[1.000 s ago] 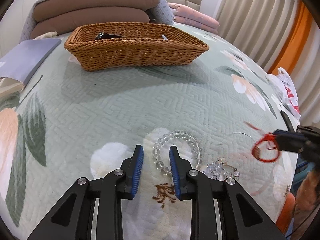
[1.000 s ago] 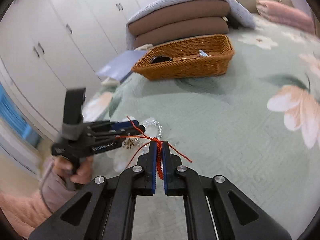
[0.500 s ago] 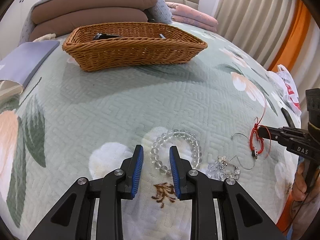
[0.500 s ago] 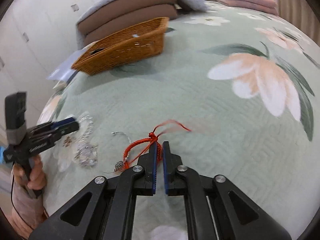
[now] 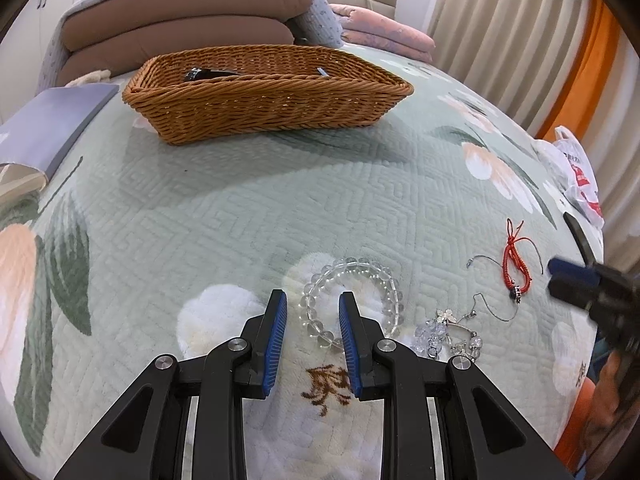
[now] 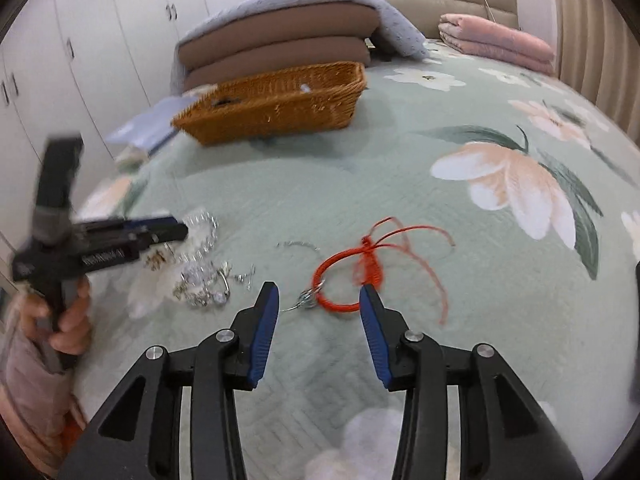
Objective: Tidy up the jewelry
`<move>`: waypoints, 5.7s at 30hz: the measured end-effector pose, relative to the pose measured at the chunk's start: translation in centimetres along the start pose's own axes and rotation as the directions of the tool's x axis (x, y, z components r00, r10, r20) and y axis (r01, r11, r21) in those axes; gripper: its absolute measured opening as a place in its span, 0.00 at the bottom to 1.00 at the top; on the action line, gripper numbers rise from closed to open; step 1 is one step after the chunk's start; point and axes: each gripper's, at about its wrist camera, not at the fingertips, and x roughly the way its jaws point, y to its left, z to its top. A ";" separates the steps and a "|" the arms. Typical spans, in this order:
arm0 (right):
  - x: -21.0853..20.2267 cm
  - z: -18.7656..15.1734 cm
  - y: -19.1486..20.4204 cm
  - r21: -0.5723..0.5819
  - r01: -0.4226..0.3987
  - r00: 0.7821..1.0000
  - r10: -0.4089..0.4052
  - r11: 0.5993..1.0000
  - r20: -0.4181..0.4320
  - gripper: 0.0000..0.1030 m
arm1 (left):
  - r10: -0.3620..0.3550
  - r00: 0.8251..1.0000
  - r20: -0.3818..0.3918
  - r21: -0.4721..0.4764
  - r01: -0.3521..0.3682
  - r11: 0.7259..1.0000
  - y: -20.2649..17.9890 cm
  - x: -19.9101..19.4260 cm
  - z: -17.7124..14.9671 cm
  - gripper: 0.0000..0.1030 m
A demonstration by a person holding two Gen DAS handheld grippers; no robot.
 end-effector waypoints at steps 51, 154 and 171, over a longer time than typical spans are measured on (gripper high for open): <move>-7.0 2.3 -0.4 -0.037 0.075 0.980 -0.067 0.996 0.188 0.13 | -0.071 0.997 0.041 0.013 0.071 0.997 -1.0 -1.9 -0.3 0.08; -0.4 -0.4 -4.4 0.027 0.012 0.998 -0.011 1.000 -0.059 0.44 | -0.032 0.999 -0.030 0.094 0.034 0.995 -5.5 -1.9 -2.0 0.29; 1.5 -0.4 -2.9 -0.073 0.088 0.996 -0.090 0.993 -0.016 0.20 | 0.022 0.999 -0.031 0.171 -0.016 0.985 -7.4 -0.1 -2.4 0.15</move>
